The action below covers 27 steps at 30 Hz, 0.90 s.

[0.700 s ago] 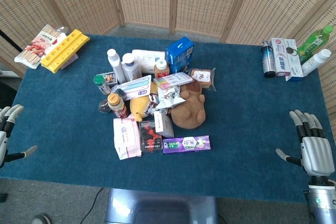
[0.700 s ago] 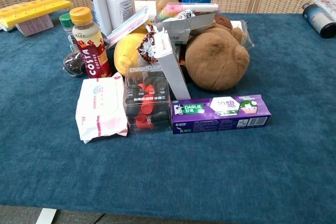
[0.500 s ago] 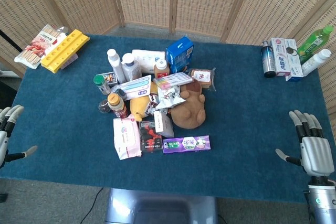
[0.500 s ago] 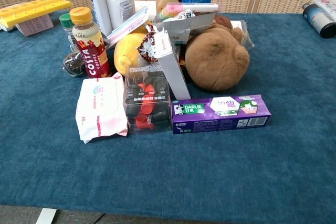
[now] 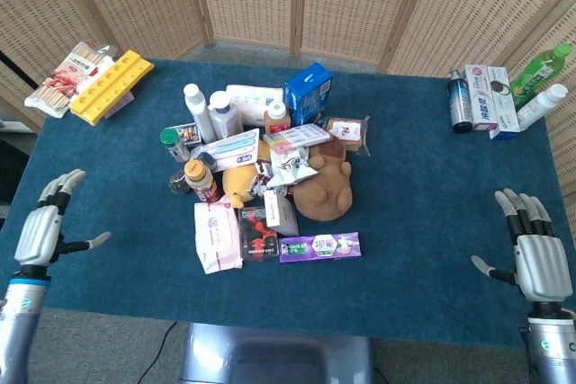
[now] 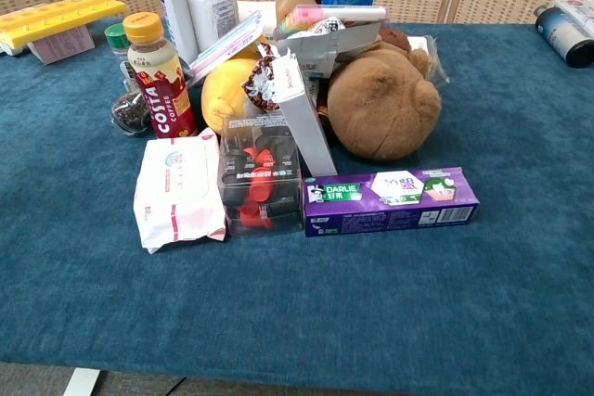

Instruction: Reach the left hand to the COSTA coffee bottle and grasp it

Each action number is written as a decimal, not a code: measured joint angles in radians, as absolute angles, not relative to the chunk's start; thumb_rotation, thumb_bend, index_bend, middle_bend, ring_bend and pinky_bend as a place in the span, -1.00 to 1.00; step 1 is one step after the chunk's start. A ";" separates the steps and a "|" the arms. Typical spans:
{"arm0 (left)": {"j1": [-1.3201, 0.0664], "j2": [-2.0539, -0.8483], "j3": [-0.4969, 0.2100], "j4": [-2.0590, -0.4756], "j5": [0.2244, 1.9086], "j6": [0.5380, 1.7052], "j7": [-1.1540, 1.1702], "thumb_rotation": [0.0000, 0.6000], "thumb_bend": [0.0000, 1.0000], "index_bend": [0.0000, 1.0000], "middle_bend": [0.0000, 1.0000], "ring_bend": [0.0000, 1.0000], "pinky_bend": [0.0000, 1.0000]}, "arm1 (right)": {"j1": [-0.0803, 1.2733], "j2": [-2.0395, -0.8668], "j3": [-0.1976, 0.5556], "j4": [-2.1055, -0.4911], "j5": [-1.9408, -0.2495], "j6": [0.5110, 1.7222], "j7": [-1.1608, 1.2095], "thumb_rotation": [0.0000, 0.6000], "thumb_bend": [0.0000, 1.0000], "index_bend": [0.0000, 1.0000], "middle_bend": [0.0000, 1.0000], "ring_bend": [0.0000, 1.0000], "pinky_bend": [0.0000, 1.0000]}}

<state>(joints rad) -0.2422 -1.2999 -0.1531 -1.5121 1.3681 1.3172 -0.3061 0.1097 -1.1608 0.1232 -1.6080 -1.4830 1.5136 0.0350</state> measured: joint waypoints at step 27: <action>-0.517 -1.671 -0.282 -1.303 1.311 1.176 -0.266 1.00 -1.00 -0.80 -1.00 -1.00 -1.00 | 0.107 -1.136 0.141 -1.612 -1.463 1.516 0.092 1.00 -1.00 -1.00 -1.00 -1.00 -1.00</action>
<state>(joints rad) -0.5166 -1.6713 -0.2817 -1.3030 1.3109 1.1755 -0.2663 0.1071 -1.1363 0.1411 -1.6123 -1.4629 1.5159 0.0918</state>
